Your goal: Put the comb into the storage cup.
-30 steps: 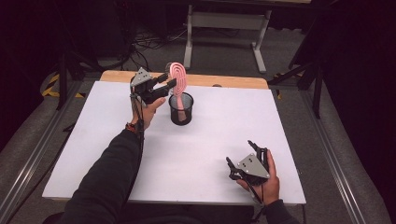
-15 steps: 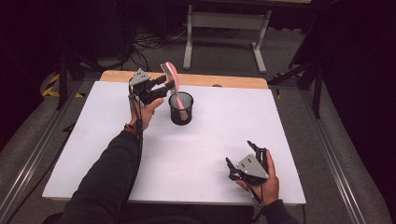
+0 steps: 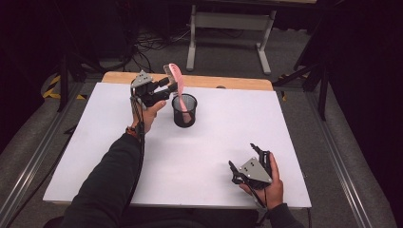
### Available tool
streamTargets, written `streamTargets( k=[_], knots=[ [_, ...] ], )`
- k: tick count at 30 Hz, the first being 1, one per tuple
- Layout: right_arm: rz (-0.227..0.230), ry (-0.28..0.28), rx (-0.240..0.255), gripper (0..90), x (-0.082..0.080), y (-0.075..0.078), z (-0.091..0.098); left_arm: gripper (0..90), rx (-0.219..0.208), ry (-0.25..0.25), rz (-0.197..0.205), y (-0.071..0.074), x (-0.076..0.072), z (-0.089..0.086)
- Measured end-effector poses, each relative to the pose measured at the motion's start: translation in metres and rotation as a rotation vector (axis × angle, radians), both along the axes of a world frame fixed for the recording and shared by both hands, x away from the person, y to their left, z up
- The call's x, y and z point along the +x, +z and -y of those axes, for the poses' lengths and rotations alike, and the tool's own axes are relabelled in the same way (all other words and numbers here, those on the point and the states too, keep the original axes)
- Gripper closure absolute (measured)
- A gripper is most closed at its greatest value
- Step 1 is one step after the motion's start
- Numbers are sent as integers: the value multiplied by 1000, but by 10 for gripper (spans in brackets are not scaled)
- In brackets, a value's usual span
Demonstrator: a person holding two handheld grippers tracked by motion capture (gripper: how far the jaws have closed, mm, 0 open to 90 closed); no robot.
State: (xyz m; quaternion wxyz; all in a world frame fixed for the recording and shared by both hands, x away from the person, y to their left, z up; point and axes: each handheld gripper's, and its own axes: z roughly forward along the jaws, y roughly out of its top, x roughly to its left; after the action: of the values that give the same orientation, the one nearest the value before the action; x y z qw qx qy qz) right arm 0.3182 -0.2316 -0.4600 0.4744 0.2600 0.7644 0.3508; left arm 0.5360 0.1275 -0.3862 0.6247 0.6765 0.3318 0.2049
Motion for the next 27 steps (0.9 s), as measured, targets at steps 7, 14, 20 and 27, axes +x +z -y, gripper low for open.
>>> streamTargets(
  k=[7, 14, 20, 27],
  knots=[
    [9, -4, 3, 97, -1, 1, 0, 512, 19, 0, 16, 4, -2, 0],
    [8, -6, 4, 97, -1, 1, 0, 507, 43, 13, 41, 9, -6, -3],
    [10, -5, 1, 97, -1, 1, 0, 505, 53, 21, 62, 13, -9, -6],
    [12, -8, 3, 97, -1, 1, 0, 518, 81, 20, 101, 22, -15, -8]
  ],
)
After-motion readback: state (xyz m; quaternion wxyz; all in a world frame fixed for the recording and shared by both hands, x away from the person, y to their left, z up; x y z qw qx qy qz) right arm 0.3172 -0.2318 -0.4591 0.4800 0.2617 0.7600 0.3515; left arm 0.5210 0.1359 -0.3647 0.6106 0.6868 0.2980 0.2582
